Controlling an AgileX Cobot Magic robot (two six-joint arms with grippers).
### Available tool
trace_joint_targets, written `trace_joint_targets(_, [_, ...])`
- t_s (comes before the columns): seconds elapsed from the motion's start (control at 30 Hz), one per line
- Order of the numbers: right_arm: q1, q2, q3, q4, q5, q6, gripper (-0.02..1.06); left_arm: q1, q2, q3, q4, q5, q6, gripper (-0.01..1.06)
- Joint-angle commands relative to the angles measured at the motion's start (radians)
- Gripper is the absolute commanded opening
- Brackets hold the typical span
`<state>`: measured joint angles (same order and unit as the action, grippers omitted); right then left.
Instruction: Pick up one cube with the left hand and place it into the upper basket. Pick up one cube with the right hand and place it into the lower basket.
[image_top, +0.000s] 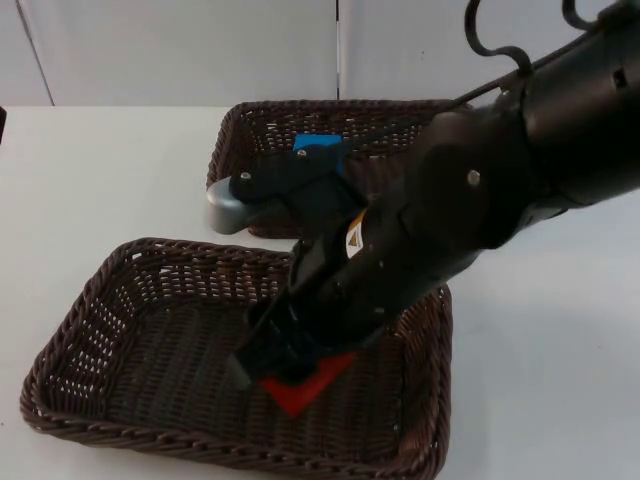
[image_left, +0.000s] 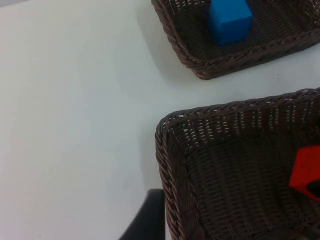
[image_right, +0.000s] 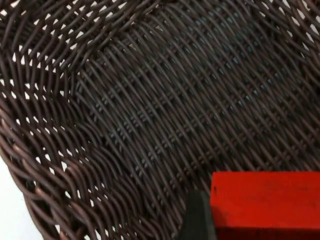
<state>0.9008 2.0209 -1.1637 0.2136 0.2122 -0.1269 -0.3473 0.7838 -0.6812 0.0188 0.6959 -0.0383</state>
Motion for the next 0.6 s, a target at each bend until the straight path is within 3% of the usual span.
trace_joint_targets(0.0, [0.007,-0.001,-0.002,-0.002,0.000,-0.006,0.59,-0.001,-0.005,0.001,-0.010,-0.010,-0.005,0.90])
trace_joint_targets(0.1, [0.007,-0.001,-0.002,-0.002,0.000,-0.006,0.70,-0.001,-0.005,0.001,-0.012,-0.010,-0.005,0.90])
trace_joint_targets(0.57, [0.007,-0.153,-0.002,-0.002,0.029,-0.022,0.70,-0.001,-0.005,0.001,-0.019,-0.006,-0.005,0.90])
